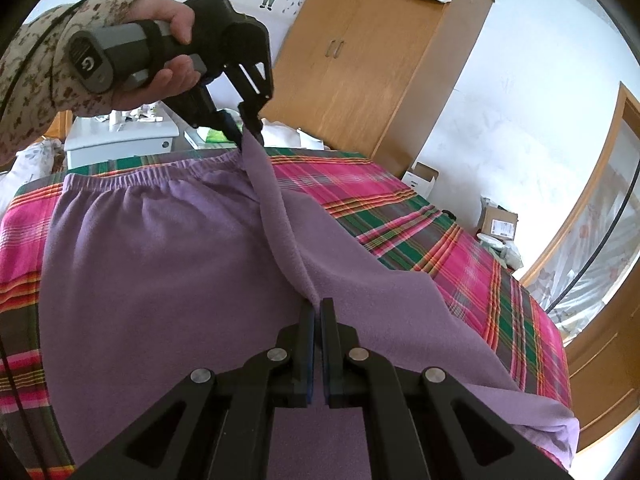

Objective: Fold clothes

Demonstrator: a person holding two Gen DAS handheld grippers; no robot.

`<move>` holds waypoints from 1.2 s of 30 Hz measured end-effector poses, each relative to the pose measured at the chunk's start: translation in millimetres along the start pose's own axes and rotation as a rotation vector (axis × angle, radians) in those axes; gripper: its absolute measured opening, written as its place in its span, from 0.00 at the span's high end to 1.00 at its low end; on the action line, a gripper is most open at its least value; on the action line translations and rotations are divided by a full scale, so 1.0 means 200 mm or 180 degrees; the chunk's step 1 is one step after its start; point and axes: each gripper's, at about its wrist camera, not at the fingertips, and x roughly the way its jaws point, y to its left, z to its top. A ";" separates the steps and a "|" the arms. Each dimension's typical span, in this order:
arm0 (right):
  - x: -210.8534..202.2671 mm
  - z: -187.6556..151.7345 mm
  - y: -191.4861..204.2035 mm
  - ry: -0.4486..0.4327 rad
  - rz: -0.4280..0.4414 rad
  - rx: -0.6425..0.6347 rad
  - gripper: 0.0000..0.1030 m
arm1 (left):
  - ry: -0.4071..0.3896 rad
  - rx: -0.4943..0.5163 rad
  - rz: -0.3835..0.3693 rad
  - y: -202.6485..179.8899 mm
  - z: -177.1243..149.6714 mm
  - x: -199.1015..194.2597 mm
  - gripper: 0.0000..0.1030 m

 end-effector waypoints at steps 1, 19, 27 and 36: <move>0.00 0.00 -0.01 0.0002 0.0001 0.0027 0.97 | -0.0027 0.0009 -0.0053 0.00 0.00 -0.01 0.88; -0.19 0.22 -0.15 -0.0293 -0.0310 0.0731 0.97 | -0.0307 0.0005 -0.0940 0.13 -0.08 -0.25 0.93; -0.36 0.30 -0.02 -0.0412 -0.0469 0.0555 0.97 | -0.0288 0.0063 -0.1140 0.18 -0.10 -0.33 0.93; -0.44 0.24 0.09 -0.0307 -0.0538 0.0523 0.97 | -0.0240 0.0089 -0.1317 0.31 -0.20 -0.41 0.93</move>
